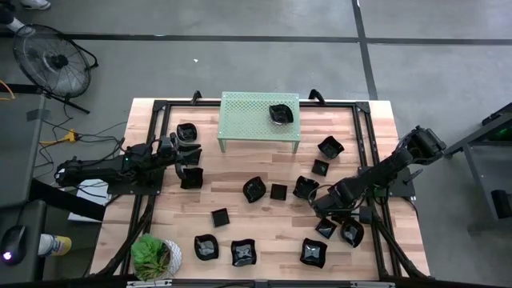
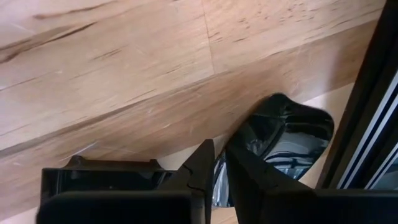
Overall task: Pick & Place Mini shaped plates
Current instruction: Stack the leaf shaped plate on top of the leaf shaped plate on the shelf
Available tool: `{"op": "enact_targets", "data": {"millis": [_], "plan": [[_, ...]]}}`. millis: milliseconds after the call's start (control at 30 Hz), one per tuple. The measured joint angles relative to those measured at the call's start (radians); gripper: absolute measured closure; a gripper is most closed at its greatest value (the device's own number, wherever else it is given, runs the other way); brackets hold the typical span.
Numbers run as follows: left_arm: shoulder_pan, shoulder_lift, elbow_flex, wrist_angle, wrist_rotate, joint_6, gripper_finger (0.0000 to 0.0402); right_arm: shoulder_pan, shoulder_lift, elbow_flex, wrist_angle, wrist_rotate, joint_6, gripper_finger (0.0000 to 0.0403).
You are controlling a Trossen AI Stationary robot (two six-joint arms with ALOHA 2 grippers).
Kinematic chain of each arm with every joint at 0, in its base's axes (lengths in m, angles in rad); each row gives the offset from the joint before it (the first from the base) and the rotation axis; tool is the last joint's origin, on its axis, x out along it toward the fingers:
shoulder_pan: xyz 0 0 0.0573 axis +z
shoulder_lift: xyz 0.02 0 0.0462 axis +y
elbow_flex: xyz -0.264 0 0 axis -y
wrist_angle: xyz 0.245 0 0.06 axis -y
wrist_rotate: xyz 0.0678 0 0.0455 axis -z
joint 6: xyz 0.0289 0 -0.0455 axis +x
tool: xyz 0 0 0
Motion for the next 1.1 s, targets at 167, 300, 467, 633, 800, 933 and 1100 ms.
{"op": "enact_targets", "data": {"millis": [167, 300, 467, 633, 800, 933, 1100], "plan": [[0.0, 0.0, 0.0, 0.0, 0.0, 0.0, 0.0316, 0.0, 0.0, 0.0, 0.0, 0.0, -0.009, 0.0386], [0.0, 0.0, 0.0, 0.0, 0.0, 0.0, 0.0316, 0.0, 0.0, 0.001, 0.0, -0.003, -0.023, 0.04], [0.0, 0.0, 0.0, 0.0, 0.0, 0.0, 0.0316, 0.0, 0.0, 0.001, 0.0, -0.003, -0.036, 0.04], [0.0, 0.0, 0.0, 0.0, 0.0, 0.0, 0.0316, 0.0, 0.0, 0.001, 0.0, 0.0, -0.039, 0.0401], [0.0, 0.0, 0.0, 0.0, 0.0, 0.0, 0.0316, 0.0, 0.0, 0.009, -0.004, 0.004, -0.061, 0.0402], [0.0, 0.0, 0.0, 0.0, 0.0, 0.0, 0.0316, 0.0, 0.0, 0.047, -0.065, 0.018, -0.091, 0.0402], [0.0, 0.0, 0.0, 0.0, 0.0, 0.0, 0.0316, 0.0, 0.0, 0.094, -0.15, 0.03, -0.141, 0.0402]]}}
